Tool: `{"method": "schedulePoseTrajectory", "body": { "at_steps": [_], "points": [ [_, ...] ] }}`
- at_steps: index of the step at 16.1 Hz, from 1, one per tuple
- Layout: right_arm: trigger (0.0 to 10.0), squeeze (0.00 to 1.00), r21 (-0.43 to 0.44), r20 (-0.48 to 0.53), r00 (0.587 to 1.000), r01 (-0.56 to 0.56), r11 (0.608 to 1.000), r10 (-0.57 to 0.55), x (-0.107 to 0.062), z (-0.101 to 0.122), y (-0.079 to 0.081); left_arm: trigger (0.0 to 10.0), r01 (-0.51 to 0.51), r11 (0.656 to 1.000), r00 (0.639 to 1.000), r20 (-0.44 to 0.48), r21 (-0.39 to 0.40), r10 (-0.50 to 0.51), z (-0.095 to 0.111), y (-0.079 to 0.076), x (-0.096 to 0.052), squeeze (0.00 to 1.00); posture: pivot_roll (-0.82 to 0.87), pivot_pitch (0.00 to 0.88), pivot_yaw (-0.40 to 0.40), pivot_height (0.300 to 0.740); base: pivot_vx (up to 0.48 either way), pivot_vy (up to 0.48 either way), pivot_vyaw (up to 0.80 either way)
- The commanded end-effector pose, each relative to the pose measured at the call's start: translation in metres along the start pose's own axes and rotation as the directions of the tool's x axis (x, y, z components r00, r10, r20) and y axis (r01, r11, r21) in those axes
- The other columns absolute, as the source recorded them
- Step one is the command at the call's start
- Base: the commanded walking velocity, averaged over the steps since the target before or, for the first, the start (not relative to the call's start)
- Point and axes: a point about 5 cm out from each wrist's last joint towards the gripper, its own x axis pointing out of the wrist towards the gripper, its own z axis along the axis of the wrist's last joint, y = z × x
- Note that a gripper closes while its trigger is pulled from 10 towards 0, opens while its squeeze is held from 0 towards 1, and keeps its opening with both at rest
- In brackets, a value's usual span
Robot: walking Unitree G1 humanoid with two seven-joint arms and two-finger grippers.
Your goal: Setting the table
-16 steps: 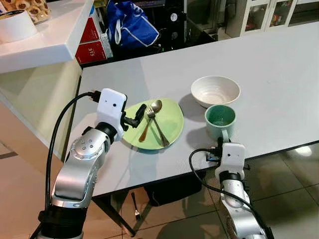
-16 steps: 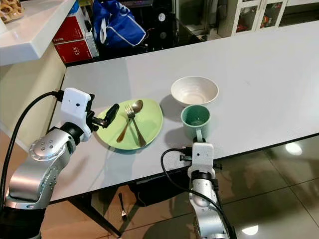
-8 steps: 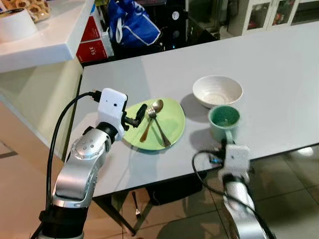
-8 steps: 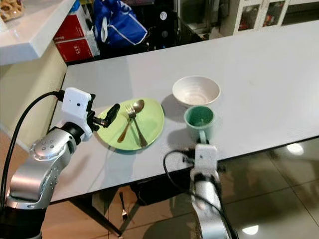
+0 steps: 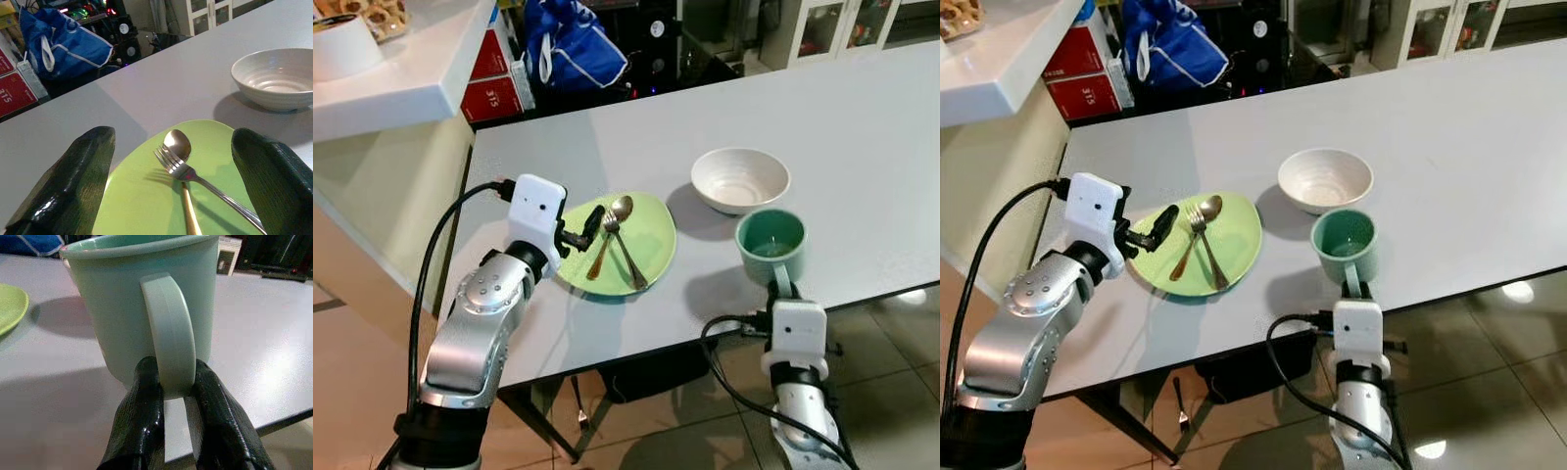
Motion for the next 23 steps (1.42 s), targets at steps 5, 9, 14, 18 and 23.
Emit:
{"method": "schedulePoseTrajectory", "body": {
  "at_steps": [5, 9, 14, 18, 23],
  "points": [
    [10.0, 0.0, 0.012, -0.074, 0.997, 0.001, 1.0, 0.0, 0.005, -0.009, 0.006, 10.0, -0.016, 1.0, 1.0, 0.005, 0.012, 0.015, 0.002, 0.004, -0.002, 0.0, 0.12, 0.0, 0.136, 0.74, 0.0, 0.0, 0.0],
    [10.0, 1.0, 0.068, -0.135, 0.991, 0.033, 0.997, -0.024, 0.017, -0.017, 0.006, 10.0, -0.018, 1.0, 1.0, 0.0, 0.014, 0.018, 0.002, 0.005, -0.004, 0.0, 0.14, 0.0, 0.143, 0.74, 0.0, 0.0, 0.0],
    [10.0, 1.0, 0.075, -0.147, 0.989, 0.037, 0.997, -0.025, 0.018, -0.019, 0.006, 10.0, -0.019, 1.0, 1.0, -0.001, 0.011, 0.019, 0.002, 0.004, -0.005, 0.0, 0.14, 0.0, 0.142, 0.74, 0.0, 0.0, 0.0],
    [10.0, 0.0, 0.035, -0.119, 0.993, 0.021, 0.999, -0.017, 0.016, -0.012, 0.008, 10.0, -0.019, 1.0, 1.0, -0.014, -0.016, 0.019, 0.0, 0.004, -0.004, 0.0, 0.13, 0.0, 0.14, 0.74, 0.0, 0.0, 0.0],
    [10.0, 0.0, 0.008, -0.059, 0.998, 0.015, 1.0, -0.014, 0.015, 0.004, 0.002, 10.0, -0.014, 0.999, 1.0, -0.015, -0.044, 0.013, -0.002, -0.001, 0.002, 0.0, 0.09, 0.0, 0.127, 0.74, 0.0, 0.0, 0.0]
  ]
}}
